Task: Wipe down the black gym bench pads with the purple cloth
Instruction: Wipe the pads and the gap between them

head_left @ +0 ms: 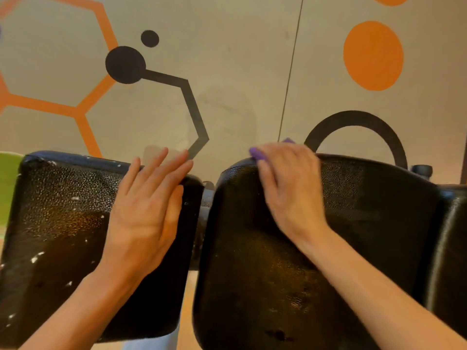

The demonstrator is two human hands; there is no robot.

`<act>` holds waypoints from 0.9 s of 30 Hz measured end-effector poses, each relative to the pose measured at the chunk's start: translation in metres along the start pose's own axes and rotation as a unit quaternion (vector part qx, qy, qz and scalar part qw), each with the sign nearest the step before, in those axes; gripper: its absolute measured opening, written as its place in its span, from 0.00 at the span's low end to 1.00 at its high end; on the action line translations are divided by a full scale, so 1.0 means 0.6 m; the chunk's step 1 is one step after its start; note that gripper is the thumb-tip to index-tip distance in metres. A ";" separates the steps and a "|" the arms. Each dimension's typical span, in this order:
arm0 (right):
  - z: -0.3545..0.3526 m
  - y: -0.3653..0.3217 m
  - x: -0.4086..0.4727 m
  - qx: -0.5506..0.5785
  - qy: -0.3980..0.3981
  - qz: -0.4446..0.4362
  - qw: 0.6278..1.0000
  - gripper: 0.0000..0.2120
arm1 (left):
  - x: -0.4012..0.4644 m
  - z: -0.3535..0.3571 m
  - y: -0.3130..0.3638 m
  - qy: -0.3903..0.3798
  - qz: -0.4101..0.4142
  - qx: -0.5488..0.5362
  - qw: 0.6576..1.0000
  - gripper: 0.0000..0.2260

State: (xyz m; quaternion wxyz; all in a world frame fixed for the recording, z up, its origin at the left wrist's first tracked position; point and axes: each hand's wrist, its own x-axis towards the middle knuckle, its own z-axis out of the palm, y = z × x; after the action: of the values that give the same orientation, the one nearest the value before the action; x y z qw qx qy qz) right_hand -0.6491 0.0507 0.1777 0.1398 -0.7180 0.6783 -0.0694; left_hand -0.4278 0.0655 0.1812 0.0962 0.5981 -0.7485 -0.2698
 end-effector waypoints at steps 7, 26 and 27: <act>0.029 -0.025 -0.005 0.005 -0.018 -0.090 0.996 0.13 | -0.029 -0.004 -0.027 -0.010 0.044 0.042 0.998 0.21; 0.091 -0.105 -0.243 0.007 -0.070 -0.148 0.986 0.16 | -0.071 -0.019 -0.068 -0.062 0.160 0.096 0.980 0.23; 0.095 -0.112 -0.289 0.003 -0.102 -0.170 0.980 0.18 | -0.073 -0.020 -0.072 -0.065 0.165 0.101 0.979 0.24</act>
State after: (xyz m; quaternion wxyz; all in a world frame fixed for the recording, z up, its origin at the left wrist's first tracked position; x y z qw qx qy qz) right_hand -0.5805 0.2318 0.1591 0.1960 -0.8256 0.5287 -0.0205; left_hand -0.3742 0.0977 0.1764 0.0296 0.4537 -0.8652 -0.2116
